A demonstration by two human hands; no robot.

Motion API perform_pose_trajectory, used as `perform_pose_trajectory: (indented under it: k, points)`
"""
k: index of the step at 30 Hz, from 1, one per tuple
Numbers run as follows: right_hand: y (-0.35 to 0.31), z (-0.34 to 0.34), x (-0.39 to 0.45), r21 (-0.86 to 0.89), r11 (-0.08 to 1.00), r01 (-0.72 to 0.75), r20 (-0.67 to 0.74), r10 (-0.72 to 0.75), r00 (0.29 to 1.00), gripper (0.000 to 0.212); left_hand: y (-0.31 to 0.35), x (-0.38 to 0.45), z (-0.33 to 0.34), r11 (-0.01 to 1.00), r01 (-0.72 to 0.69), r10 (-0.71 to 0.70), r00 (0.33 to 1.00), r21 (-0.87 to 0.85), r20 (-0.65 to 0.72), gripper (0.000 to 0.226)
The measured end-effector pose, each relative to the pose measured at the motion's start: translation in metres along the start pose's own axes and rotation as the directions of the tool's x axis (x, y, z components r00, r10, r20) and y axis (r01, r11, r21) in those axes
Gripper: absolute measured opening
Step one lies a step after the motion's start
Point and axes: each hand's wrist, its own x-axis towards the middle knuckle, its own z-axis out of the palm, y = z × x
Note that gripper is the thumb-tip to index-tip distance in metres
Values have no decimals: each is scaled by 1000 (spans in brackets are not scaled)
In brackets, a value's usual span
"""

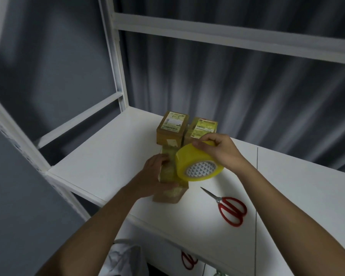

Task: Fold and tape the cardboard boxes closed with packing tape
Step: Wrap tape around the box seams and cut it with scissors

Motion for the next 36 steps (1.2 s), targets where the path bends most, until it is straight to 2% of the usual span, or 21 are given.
perform_pose_trajectory:
  k: [3,6,8,10,13,15,17,19,20,23,25,26,30,31,33,34,36]
  points:
    - [-5,6,3,39,998,-55,74,52,996,17,-9,-1,-1,999,38,-38,999,15,19,107]
    - [-11,15,8,28,995,-95,143,91,986,22,-18,-6,-2,999,47,-47,999,3,25,121]
    - [-16,22,10,1,998,-64,156,63,986,14,-23,-11,-1,996,70,-70,997,-46,19,126]
    - [-18,26,12,-4,999,-51,156,51,986,8,-26,-13,0,992,79,-79,997,-96,-3,124]
    - [-15,24,10,-13,999,-50,137,51,989,19,-28,-12,3,994,51,-54,998,-99,-25,120]
    - [-14,18,6,-47,998,-48,133,54,990,18,-27,-13,3,996,49,-51,998,-71,-24,121]
    - [-10,6,2,-118,992,-35,119,49,992,2,-26,-14,1,996,58,-60,998,-62,-22,119]
    - [1,-7,-2,-227,971,-72,96,96,991,6,-25,-13,0,997,61,-61,998,-54,5,115]
    - [9,-12,-3,-288,950,-122,87,152,985,8,-24,-12,0,997,58,-57,998,-42,19,114]
    - [34,-13,-4,-510,826,-240,56,311,949,33,-28,-14,-1,996,62,-61,998,-56,19,119]
    - [43,-11,-3,-769,620,-154,60,310,949,44,-31,-16,-4,996,60,-59,998,-68,18,119]
    - [46,-10,-4,-825,551,-125,63,309,949,49,-33,-17,-4,997,48,-47,999,-52,28,119]
    - [47,-12,-3,-835,531,-147,69,366,928,58,-30,-14,-4,996,31,-23,995,-79,102,112]
    - [47,-11,-2,-857,501,-124,79,365,928,61,-29,-13,-4,999,23,-17,990,-40,140,104]
    - [47,-8,1,-880,465,-97,87,359,929,65,-25,-15,-8,977,-61,16,977,205,215,84]
    - [48,-6,1,-888,452,-90,92,365,926,67,-24,-15,-8,923,-129,49,974,363,220,80]
    - [50,-3,2,-897,435,-84,99,381,919,70,-20,-15,-6,760,-259,218,966,596,142,74]
